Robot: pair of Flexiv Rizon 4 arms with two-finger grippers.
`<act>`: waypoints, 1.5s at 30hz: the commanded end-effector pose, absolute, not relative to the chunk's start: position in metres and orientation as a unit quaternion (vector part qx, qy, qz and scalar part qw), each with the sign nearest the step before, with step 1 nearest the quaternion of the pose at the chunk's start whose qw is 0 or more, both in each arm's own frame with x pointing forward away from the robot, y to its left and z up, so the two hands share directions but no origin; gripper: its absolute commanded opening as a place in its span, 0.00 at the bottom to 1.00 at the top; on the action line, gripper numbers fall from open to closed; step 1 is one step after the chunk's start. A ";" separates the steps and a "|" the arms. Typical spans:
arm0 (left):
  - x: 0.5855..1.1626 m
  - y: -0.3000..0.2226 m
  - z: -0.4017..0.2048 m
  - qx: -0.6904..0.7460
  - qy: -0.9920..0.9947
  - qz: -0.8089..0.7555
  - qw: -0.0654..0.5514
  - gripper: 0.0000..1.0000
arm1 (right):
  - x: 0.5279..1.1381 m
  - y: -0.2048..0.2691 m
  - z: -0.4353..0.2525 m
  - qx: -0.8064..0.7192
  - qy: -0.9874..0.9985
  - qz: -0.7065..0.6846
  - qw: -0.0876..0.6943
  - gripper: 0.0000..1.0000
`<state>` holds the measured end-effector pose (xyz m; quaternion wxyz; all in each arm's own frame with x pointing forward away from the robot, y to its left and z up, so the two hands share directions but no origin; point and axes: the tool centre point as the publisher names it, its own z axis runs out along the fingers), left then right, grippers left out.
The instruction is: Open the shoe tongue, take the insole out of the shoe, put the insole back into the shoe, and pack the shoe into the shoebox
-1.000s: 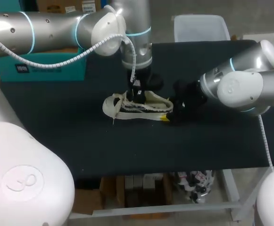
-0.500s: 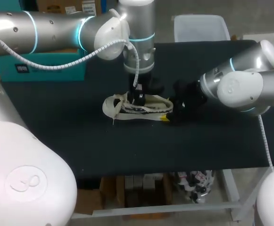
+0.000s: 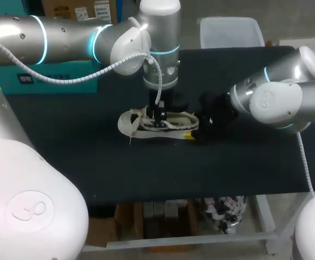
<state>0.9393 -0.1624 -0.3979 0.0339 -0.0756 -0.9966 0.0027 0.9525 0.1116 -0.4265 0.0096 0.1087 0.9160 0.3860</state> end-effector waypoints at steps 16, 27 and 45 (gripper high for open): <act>0.941 -0.163 -0.457 -0.081 -0.996 -0.005 -0.038 0.25 | 0.953 0.109 -0.430 0.108 0.915 0.388 0.010 0.00; 0.965 -0.163 -0.464 -0.089 -0.993 0.010 -0.073 0.25 | 0.953 0.109 -0.430 0.108 0.915 0.388 0.010 0.00; 0.997 -0.181 -0.467 -0.106 -0.986 0.016 -0.128 0.26 | 0.953 0.109 -0.430 0.108 0.915 0.388 0.010 0.00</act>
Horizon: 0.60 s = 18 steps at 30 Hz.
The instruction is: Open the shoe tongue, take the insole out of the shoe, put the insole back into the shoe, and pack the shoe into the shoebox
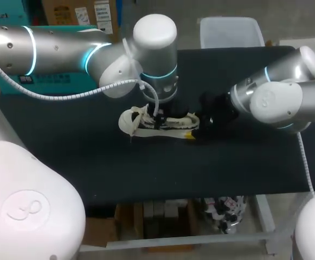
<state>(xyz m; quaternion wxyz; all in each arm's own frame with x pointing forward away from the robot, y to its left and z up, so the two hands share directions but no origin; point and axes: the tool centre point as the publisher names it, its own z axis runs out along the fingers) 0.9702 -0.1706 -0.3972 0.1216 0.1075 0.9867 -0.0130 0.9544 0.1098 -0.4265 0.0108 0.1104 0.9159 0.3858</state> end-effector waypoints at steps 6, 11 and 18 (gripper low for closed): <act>1.004 -0.184 -0.464 0.104 0.984 -0.017 0.146 0.18 | 0.953 0.109 -0.430 0.108 0.915 0.388 0.010 0.00; 1.010 -0.184 -0.460 0.100 0.983 -0.020 0.151 0.00 | 0.953 0.109 -0.430 0.108 0.915 0.388 0.010 0.00; 1.007 -0.183 -0.438 0.102 0.984 -0.043 0.143 0.00 | 0.953 0.109 -0.430 0.108 0.915 0.388 0.010 0.00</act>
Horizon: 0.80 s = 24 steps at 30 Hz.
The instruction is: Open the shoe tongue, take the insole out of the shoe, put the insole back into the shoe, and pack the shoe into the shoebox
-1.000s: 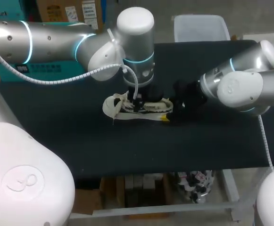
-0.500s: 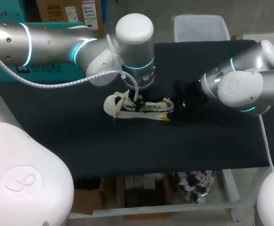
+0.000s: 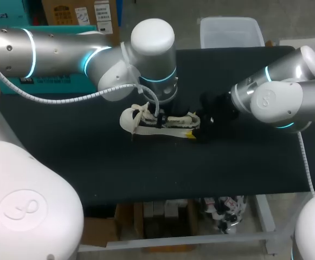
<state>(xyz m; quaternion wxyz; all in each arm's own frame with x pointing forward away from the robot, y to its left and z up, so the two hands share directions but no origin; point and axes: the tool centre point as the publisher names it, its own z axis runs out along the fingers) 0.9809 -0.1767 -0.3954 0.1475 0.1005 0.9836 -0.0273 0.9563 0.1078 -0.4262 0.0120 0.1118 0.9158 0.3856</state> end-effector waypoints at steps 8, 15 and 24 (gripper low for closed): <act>0.991 -0.184 -0.398 0.098 0.984 -0.079 0.126 0.00 | 0.953 0.109 -0.430 0.108 0.915 0.388 0.010 0.00; 0.978 -0.187 -0.371 0.091 0.983 -0.107 0.116 0.00 | 0.953 0.109 -0.430 0.108 0.915 0.388 0.010 0.00; 0.966 -0.188 -0.343 0.095 0.981 -0.137 0.098 0.00 | 0.953 0.109 -0.430 0.108 0.915 0.388 0.010 0.00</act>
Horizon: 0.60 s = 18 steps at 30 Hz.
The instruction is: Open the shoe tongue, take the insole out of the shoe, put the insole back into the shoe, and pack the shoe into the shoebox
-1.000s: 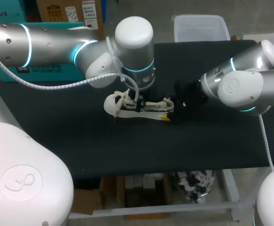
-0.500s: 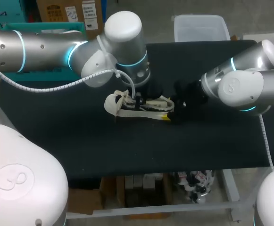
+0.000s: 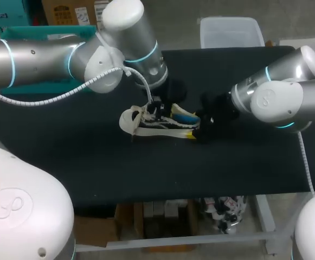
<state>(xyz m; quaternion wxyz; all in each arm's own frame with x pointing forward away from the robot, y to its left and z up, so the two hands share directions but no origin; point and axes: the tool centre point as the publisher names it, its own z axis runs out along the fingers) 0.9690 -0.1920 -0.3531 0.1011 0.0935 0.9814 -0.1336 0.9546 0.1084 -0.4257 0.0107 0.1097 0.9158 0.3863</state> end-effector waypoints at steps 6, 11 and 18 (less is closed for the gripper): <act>0.961 -0.186 -0.333 0.104 0.980 -0.157 0.070 0.00 | 0.953 0.109 -0.430 0.108 0.915 0.388 0.010 0.00; 0.956 -0.182 -0.326 0.116 0.976 -0.175 0.052 0.00 | 0.953 0.109 -0.430 0.108 0.915 0.388 0.010 0.00; 0.949 -0.180 -0.308 0.131 0.967 -0.213 0.039 0.00 | 0.953 0.109 -0.430 0.108 0.915 0.388 0.010 0.00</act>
